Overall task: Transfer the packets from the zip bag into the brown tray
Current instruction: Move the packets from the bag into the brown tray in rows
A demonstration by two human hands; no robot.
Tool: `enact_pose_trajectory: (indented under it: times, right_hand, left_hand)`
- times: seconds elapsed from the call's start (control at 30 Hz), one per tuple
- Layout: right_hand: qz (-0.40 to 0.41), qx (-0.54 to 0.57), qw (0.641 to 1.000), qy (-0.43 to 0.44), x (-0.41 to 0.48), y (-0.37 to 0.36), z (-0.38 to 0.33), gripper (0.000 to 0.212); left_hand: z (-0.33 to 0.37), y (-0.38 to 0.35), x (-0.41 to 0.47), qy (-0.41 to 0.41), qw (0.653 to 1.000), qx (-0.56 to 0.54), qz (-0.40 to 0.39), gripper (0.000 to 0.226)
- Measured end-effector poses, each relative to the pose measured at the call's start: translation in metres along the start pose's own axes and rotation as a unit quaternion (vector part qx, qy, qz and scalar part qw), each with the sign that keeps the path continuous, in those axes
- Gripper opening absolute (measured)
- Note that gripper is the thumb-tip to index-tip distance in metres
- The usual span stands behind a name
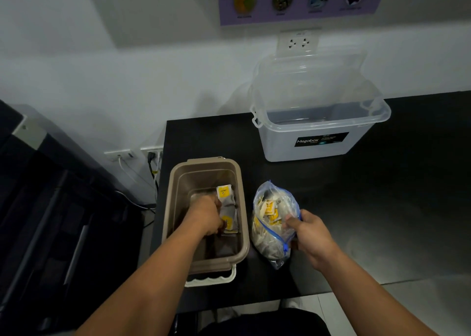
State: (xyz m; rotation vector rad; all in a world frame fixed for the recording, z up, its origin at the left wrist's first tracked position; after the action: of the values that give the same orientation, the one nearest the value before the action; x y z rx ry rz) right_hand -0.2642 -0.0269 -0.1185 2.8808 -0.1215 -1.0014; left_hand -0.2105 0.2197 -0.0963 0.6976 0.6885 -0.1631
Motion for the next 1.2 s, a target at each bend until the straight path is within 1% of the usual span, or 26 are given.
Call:
enact_pose_trajectory:
  times: [0.07,0.13,0.2,0.3,0.37,0.43,0.5,0.57,0.63,0.67,0.73,0.8,0.87,0.93,0.97,1.03,1.07,1.13,1.2]
  right_hand:
    - [-0.006,-0.003,1.000,0.002,0.000,0.001,-0.001,0.013]
    - [-0.013,-0.010,1.000,0.003,0.000,0.003,-0.002,0.014]
    - [-0.016,-0.015,1.000,0.005,0.001,0.005,-0.002,0.014]
    - [-0.023,-0.017,1.000,0.006,0.003,0.007,-0.002,0.014]
    - [-0.026,-0.021,0.999,0.006,0.003,0.008,-0.002,0.013]
    - [-0.029,-0.019,0.999,0.006,0.004,0.009,-0.002,0.013]
    - [-0.034,-0.019,0.999,0.006,0.004,0.009,-0.002,0.012]
    - [-0.037,-0.022,0.999,0.008,0.005,0.011,-0.002,0.012]
    - [-0.038,-0.022,0.999,0.011,0.007,0.013,-0.002,0.011]
    - [-0.037,-0.024,0.999,0.013,0.008,0.015,-0.002,0.012]
    - [-0.036,-0.033,0.999,0.021,0.011,0.018,-0.001,0.012]
    - [-0.039,-0.046,0.998,0.028,0.012,0.021,-0.001,0.013]
    - [-0.045,-0.056,0.997,0.035,0.012,0.023,-0.003,0.012]
    - [-0.052,-0.056,0.996,0.039,0.012,0.025,-0.004,0.012]
    - [-0.055,-0.055,0.996,0.040,0.012,0.027,-0.005,0.013]
    - [-0.057,-0.055,0.996,0.041,0.013,0.029,-0.006,0.012]
    - [-0.058,-0.055,0.996,0.041,0.014,0.031,-0.007,0.011]
    - [-0.061,-0.052,0.996,0.042,0.014,0.034,-0.009,0.011]
    - [-0.067,-0.048,0.996,0.043,0.014,0.037,-0.012,0.011]
  left_hand:
    - [-0.002,0.002,0.002,0.015,0.999,0.006,0.029,0.030]
    - [-0.007,0.004,0.007,0.037,0.998,-0.001,0.050,0.027]
    - [-0.011,0.004,0.014,0.046,0.997,0.019,0.050,0.026]
    - [-0.009,0.000,0.017,0.004,0.993,0.089,0.072,0.019]
    - [-0.005,-0.002,0.013,-0.019,0.987,0.140,0.079,0.019]
    - [0.000,-0.003,0.011,-0.024,0.980,0.180,0.083,0.019]
    - [0.005,-0.001,0.007,-0.009,0.975,0.208,0.073,0.017]
    - [0.013,0.003,-0.002,0.016,0.975,0.213,0.070,0.017]
    - [0.023,0.014,-0.016,0.017,0.979,0.168,0.110,0.011]
    - [0.028,0.021,-0.022,0.001,0.980,0.138,0.140,0.010]
    - [0.046,0.032,-0.040,-0.064,0.977,0.094,0.181,0.008]
    - [0.070,0.035,-0.061,-0.141,0.971,0.031,0.190,0.002]
    - [0.097,0.026,-0.075,-0.214,0.964,-0.009,0.157,0.003]
    - [0.118,0.006,-0.080,-0.258,0.960,0.009,0.106,0.003]
    - [0.125,-0.006,-0.078,-0.264,0.961,0.036,0.080,0.003]
    - [0.135,-0.033,-0.061,-0.243,0.961,0.123,0.049,0.007]
    - [0.137,-0.044,-0.051,-0.220,0.959,0.175,0.046,0.010]
    - [0.139,-0.060,-0.035,-0.139,0.952,0.269,0.038,0.013]
    - [0.137,-0.069,-0.026,-0.086,0.945,0.314,0.024,0.020]
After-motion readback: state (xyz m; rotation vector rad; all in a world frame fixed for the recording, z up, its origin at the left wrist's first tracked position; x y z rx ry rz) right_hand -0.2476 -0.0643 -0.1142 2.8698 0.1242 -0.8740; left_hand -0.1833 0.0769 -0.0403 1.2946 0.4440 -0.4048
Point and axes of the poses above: each hand's wrist, its own x-axis towards the middle knuckle, its own y-axis out of the back of the hand, z = x × y, the point moved 3 cm from there along x, towards the middle knuckle, and after that the axes turned 10 degrees about -x, right-handed, at the moved point
